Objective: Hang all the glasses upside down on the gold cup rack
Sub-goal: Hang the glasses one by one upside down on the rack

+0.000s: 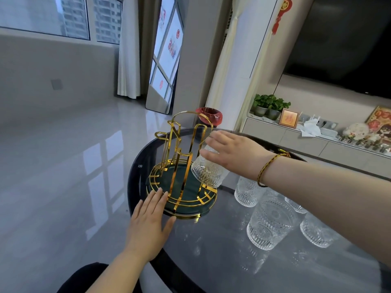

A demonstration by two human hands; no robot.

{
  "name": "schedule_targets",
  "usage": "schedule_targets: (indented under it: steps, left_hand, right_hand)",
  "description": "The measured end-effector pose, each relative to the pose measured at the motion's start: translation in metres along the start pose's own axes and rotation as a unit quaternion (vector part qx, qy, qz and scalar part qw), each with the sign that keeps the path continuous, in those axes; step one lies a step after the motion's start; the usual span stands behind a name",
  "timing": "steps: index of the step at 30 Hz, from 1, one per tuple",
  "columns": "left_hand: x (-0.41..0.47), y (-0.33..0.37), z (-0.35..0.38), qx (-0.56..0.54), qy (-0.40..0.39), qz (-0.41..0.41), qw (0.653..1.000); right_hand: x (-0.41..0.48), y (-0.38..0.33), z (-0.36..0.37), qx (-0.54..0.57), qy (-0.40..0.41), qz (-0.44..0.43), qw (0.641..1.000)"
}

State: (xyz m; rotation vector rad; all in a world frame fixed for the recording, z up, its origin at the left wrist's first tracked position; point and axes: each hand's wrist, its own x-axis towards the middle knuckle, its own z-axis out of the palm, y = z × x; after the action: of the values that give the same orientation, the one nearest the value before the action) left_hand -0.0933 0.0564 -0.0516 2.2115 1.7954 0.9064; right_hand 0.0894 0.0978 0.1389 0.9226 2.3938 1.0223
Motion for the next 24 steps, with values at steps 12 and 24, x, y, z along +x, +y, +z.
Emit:
schedule_targets:
  steps: [12, 24]
  left_hand:
    - [0.000, 0.000, -0.003, 0.001, 0.001, 0.000, 1.000]
    - [0.000, -0.001, -0.001, 0.005, 0.001, 0.003, 1.000]
  right_hand:
    - [0.009, -0.017, 0.008, -0.019, 0.006, -0.037, 0.999]
    - [0.000, -0.010, 0.005, 0.073, -0.057, -0.034, 0.995]
